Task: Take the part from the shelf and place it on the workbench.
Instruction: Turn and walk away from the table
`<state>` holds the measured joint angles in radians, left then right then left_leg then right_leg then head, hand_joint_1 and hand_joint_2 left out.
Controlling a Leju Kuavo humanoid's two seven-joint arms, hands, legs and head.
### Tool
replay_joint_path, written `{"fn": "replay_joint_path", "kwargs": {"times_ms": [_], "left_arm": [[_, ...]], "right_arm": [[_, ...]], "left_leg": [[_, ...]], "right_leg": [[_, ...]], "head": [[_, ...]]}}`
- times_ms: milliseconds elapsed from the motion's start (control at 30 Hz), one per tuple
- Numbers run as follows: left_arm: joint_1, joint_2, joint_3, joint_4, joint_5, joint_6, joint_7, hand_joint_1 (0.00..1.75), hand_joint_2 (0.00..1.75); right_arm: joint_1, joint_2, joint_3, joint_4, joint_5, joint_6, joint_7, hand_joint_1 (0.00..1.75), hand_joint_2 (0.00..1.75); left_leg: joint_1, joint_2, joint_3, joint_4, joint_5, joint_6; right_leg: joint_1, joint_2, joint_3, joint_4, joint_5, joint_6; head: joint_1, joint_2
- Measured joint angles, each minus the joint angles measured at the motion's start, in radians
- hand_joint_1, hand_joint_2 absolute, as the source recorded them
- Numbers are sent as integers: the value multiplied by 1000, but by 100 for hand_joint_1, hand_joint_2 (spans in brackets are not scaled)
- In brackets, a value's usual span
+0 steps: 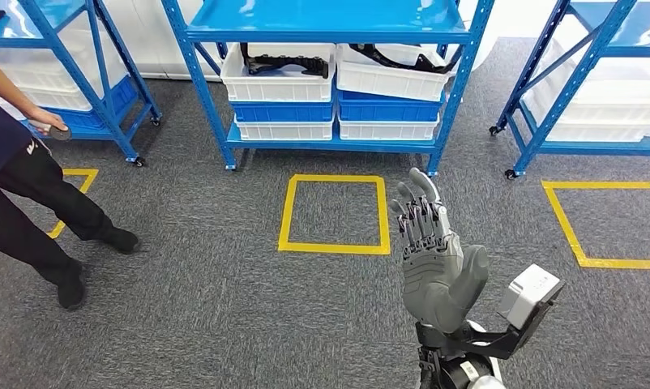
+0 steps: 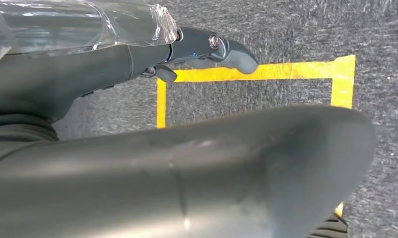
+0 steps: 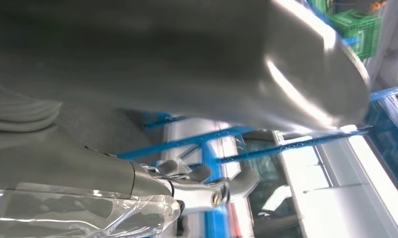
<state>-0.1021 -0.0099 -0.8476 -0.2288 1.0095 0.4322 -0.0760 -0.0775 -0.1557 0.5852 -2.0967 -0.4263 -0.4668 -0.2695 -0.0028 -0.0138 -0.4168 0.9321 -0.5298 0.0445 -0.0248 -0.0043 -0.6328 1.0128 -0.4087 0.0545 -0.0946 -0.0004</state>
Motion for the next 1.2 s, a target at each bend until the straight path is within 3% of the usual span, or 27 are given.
{"fn": "replay_joint_path", "kwargs": {"times_ms": [100,133,200,233,300,333,367,400,500,533,600,633,700,733,767,833,867,900,967,1000,1033,1133,1200], "left_arm": [[-4,0,0,0,0,0,-3,0,0],[-6,0,0,0,0,0,-4,0,0],[-10,1,0,0,1,0,-7,0,0],[-9,0,0,0,1,0,-8,0,0],[-5,0,0,0,2,0,-8,0,0],[-2,1,0,0,2,-1,-8,0,0],[1,1,0,0,2,-1,-9,0,0],[2,1,0,0,2,-1,-9,0,0],[8,4,0,2,2,-1,-11,0,0],[10,5,0,2,2,-1,-13,0,0],[7,5,0,2,2,-2,-15,0,0],[5,5,0,2,2,-2,-17,0,0],[-1,5,1,2,1,-2,-18,0,0],[-2,5,1,2,1,-2,-19,0,0],[-2,5,1,2,2,-3,-19,0,0],[-1,3,1,2,1,-4,-19,0,0],[0,3,1,2,1,-5,-19,0,0],[0,2,1,2,1,-5,-19,0,0],[0,2,1,2,2,-6,-19,0,0],[0,2,1,2,2,-7,-19,0,0],[-1,1,1,2,2,-10,-20,0,0],[-2,2,1,2,2,-22,-21,0,0],[-5,3,1,2,2,-29,-23,0,0]], "right_arm": [[0,0,-1,-2,-1,2,-1,0,0],[-1,1,-1,-3,0,2,-2,0,0],[-2,2,-1,-5,1,3,-2,0,0],[-2,2,-1,-6,2,3,-3,0,0],[-2,2,-1,-6,2,3,-3,0,0],[-2,2,-1,-6,2,3,-3,0,0],[-2,2,-1,-6,2,3,-3,0,0],[-1,2,-1,-6,2,3,-3,0,0],[-1,2,-1,-5,1,3,-2,0,0],[0,2,-1,-5,1,3,-2,0,0],[-2,3,-1,-6,2,4,-3,0,0],[-4,3,-1,-7,2,4,-4,0,0],[-7,3,-1,-8,2,5,-3,0,0],[-7,3,-1,-8,2,5,-3,0,0],[-7,3,-1,-8,1,5,-3,0,0],[-7,2,-1,-8,0,4,-2,0,0],[-7,2,-2,-8,0,5,-1,0,0],[-7,2,-2,-8,-1,5,-1,0,0],[-8,2,-2,-8,-2,5,-1,0,0],[-8,2,-2,-8,-2,5,-1,0,0],[-8,2,-2,-9,-3,5,-1,0,0],[-10,4,-2,-10,-5,5,-2,0,0],[-11,5,-2,-10,-7,5,-3,0,0]], "left_leg": [[2,0,-1,28,0,-18],[4,2,-23,76,16,-23],[7,4,-117,213,35,-34],[9,5,-172,280,22,-38],[13,6,-257,344,-49,-43],[14,6,-283,338,-78,-42],[14,6,-296,308,-84,-40],[13,6,-300,257,-54,-36],[-1,6,-294,93,165,-16],[-6,5,-285,66,204,-10],[-5,3,-251,48,199,-1],[-2,1,-233,38,193,6],[1,-2,-198,27,180,21],[-1,-3,-183,24,169,27],[-2,-4,-169,23,158,30],[-4,-8,-139,22,133,33],[-5,-11,-124,22,121,32],[-7,-13,-110,22,110,31],[-10,-17,-88,22,91,27],[-12,-18,-81,21,81,22],[-14,-19,-75,25,76,16],[-16,-16,-72,54,63,3],[-11,-9,-114,133,32,-10]], "right_leg": [[5,4,17,-9,-19,-28],[3,3,28,-11,-28,-34],[-2,2,58,-16,-50,-42],[-3,1,74,-18,-63,-44],[-4,5,110,-19,-92,-45],[-5,8,132,-20,-108,-44],[-5,10,155,-20,-124,-42],[-5,11,177,-22,-141,-40],[-5,16,233,-37,-185,-25],[-5,18,251,-46,-190,-18],[-4,20,275,-47,-179,-3],[-3,19,269,-15,-162,2],[-2,16,206,101,-154,6],[-1,14,161,165,-174,6],[1,14,117,213,-211,6],[5,14,55,232,-278,5],[6,14,42,201,-275,3],[8,14,41,148,-238,-1],[14,14,57,30,-122,-11],[17,14,66,-6,-87,-16],[18,14,71,-24,-68,-20],[11,12,92,-36,-46,-33],[6,8,106,-38,-45,-39]], "head": [[2,0],[2,0],[1,0],[0,0],[0,0],[0,0],[0,0],[0,0],[0,0],[0,0],[2,0],[3,0],[6,0],[7,0],[8,0],[10,0],[11,0],[12,0],[13,0],[13,0],[14,0],[16,0],[14,0]]}}
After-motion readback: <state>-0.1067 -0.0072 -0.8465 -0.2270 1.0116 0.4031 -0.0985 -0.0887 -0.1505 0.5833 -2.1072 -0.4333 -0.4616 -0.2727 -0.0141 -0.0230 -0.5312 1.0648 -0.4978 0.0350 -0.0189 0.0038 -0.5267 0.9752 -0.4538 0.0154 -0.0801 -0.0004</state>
